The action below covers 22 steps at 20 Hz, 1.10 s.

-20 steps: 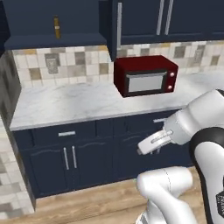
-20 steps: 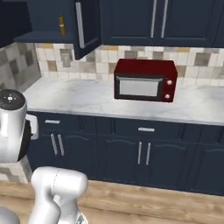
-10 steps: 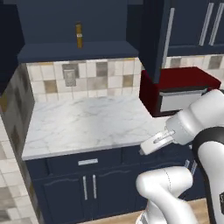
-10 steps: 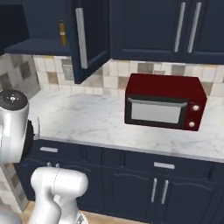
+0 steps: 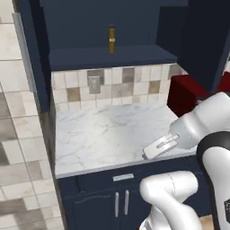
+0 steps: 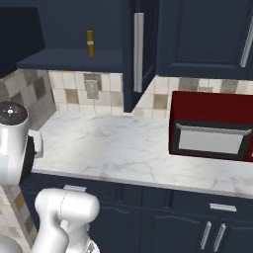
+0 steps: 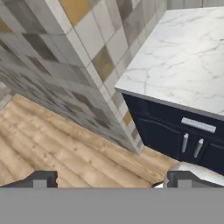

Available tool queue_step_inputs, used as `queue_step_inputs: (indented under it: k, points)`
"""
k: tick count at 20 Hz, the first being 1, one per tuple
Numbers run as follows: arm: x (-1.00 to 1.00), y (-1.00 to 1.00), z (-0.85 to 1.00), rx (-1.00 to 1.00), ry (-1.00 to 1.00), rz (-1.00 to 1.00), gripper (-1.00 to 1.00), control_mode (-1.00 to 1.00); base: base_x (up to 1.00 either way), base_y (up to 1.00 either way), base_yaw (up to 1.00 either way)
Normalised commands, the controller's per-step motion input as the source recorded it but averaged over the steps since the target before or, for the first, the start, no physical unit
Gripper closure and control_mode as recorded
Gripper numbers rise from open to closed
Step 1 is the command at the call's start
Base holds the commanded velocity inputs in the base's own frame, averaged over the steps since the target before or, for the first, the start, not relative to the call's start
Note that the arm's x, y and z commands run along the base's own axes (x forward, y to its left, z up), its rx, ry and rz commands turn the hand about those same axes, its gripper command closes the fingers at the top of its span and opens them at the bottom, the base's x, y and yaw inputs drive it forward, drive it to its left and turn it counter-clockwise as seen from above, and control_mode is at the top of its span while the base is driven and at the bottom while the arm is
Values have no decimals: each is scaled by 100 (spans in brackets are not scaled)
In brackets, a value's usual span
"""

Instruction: Collect the turmeric, ketchup, and shaker from the cabinet and place them next to the stove.

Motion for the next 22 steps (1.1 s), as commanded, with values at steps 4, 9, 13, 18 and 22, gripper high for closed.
queue_step_inputs:
  k: [4,9,13,18,22]
  points:
    - [0,0,0,0,0,0,-100,100,73,44,-13]
    - [0,0,0,0,0,0,-100,100,85,38,-13]
    - [50,18,28,-7,1,-4,-100,-100,20,9,-3]
    - [34,21,49,-12,-19,-8,-100,-100,0,0,0]
    - [18,3,51,-15,-38,-12,-100,-100,0,0,0]
